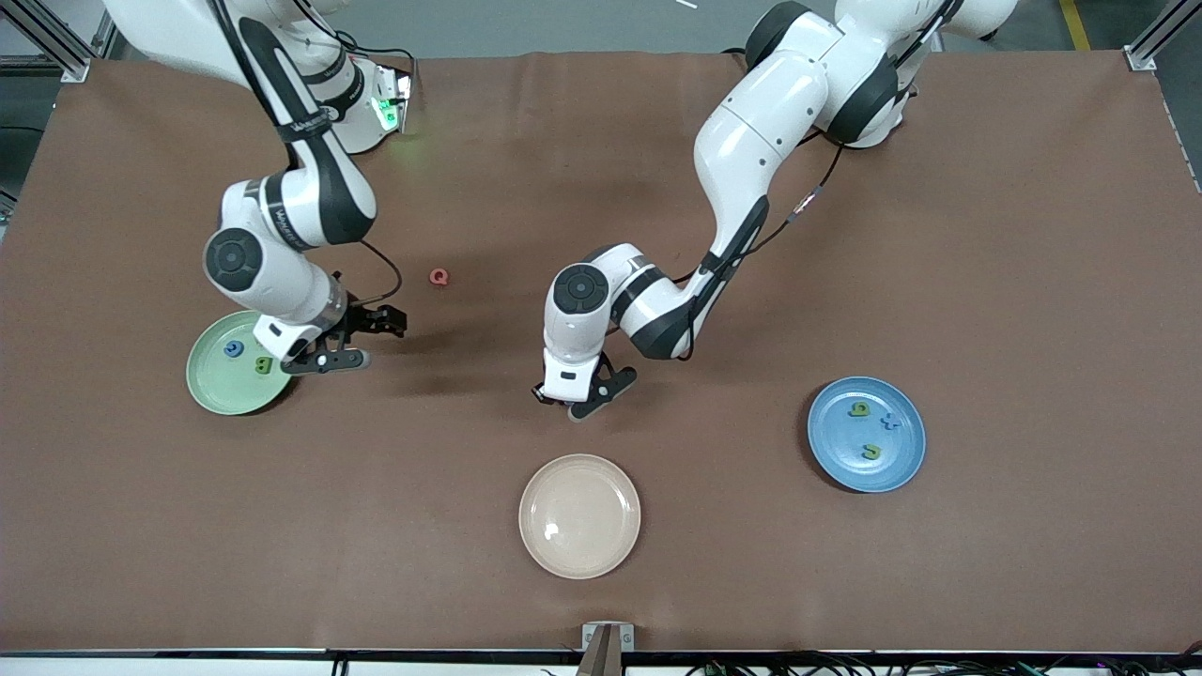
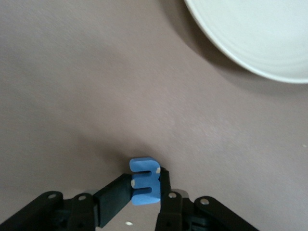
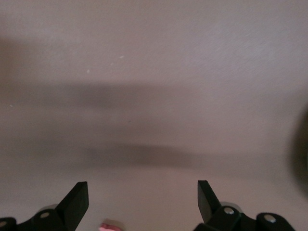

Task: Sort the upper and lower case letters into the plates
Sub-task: 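Drop the E on the blue plate while the right gripper grasps the pink a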

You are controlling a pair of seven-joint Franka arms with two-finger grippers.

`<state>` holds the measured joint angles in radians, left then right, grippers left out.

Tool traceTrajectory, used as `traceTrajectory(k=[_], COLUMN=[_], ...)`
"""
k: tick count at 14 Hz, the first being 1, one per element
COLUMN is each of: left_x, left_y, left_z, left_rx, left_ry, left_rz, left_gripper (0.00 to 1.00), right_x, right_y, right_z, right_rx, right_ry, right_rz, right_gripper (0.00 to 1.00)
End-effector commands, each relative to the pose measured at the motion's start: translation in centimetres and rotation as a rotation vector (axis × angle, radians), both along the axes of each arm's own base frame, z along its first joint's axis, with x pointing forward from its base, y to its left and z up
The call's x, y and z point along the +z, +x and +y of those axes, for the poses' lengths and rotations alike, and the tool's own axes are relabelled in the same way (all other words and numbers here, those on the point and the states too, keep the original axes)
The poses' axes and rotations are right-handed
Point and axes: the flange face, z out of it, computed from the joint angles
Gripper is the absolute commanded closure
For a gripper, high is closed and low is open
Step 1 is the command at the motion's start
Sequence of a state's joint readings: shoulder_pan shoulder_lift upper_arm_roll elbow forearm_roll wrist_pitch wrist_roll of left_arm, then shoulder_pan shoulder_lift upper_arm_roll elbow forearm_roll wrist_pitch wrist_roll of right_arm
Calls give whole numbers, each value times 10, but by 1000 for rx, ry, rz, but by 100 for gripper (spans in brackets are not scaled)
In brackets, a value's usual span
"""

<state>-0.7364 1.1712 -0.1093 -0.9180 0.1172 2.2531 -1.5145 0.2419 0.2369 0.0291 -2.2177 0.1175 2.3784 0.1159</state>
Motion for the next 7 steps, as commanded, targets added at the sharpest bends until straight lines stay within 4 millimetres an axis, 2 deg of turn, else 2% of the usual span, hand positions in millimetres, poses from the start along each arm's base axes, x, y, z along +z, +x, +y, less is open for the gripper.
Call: traceTrajectory(k=[1, 3, 6, 7], left_x=[29, 50, 84, 90], left_y=[19, 18, 32, 29], left_z=[21, 34, 74, 91], left_rx=[26, 17, -12, -26], left_ry=[24, 54, 79, 101], left_rz=[5, 22, 24, 35], left_gripper=[100, 100, 100, 100], right_x=[-18, -29, -45, -52], right_y=[-25, -45, -70, -79], right_z=[21, 47, 61, 62], right_rx=[-26, -78, -86, -87], right_ry=[19, 45, 34, 28], right_rz=[-30, -21, -31, -32], right_gripper=[0, 0, 0, 0])
